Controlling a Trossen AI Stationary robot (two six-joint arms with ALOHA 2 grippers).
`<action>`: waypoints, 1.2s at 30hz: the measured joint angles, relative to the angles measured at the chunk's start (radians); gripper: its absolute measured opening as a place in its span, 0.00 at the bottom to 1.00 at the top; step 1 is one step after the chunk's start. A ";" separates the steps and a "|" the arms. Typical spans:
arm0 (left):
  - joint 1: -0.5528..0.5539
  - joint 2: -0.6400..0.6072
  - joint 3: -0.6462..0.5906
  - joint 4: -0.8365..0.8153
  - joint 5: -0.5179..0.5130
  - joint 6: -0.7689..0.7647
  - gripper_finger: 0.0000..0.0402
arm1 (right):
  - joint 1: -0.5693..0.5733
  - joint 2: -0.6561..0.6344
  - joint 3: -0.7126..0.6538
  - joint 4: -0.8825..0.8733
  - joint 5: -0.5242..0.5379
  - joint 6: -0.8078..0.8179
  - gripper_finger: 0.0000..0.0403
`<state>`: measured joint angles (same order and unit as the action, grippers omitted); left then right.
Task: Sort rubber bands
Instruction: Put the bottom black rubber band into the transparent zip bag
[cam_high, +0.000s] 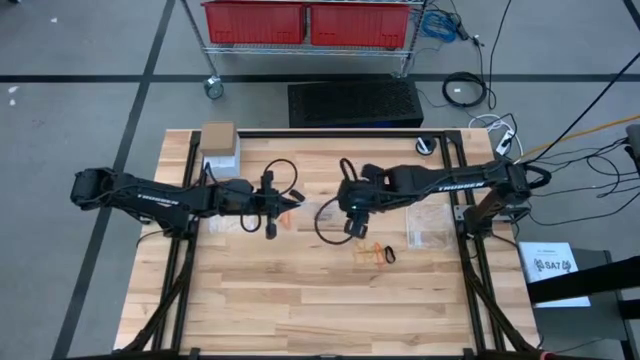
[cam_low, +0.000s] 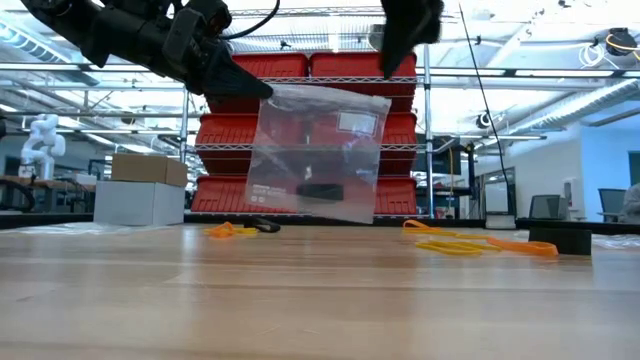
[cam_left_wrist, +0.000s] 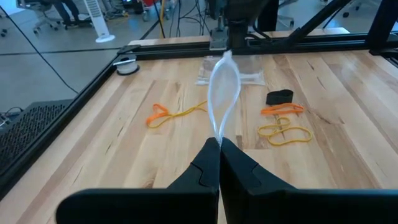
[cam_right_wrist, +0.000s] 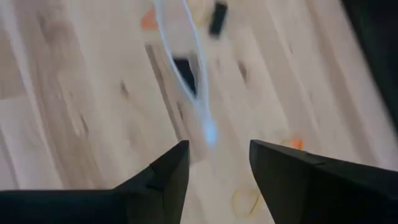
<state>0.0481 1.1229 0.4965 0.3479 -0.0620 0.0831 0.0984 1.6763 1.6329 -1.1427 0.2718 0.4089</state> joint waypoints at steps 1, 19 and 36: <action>0.002 0.000 0.000 0.000 0.000 0.000 0.00 | 0.011 -0.004 -0.013 -0.026 -0.013 0.055 0.39; 0.008 0.000 0.000 0.003 0.000 0.001 0.00 | 0.286 -0.005 -0.423 0.021 -0.188 1.121 0.57; 0.011 0.000 0.000 0.002 0.001 0.002 0.00 | 0.305 -0.005 -0.663 0.311 -0.267 1.185 0.47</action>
<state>0.0593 1.1229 0.4965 0.3496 -0.0612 0.0849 0.4029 1.6718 0.9704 -0.8321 0.0049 1.5940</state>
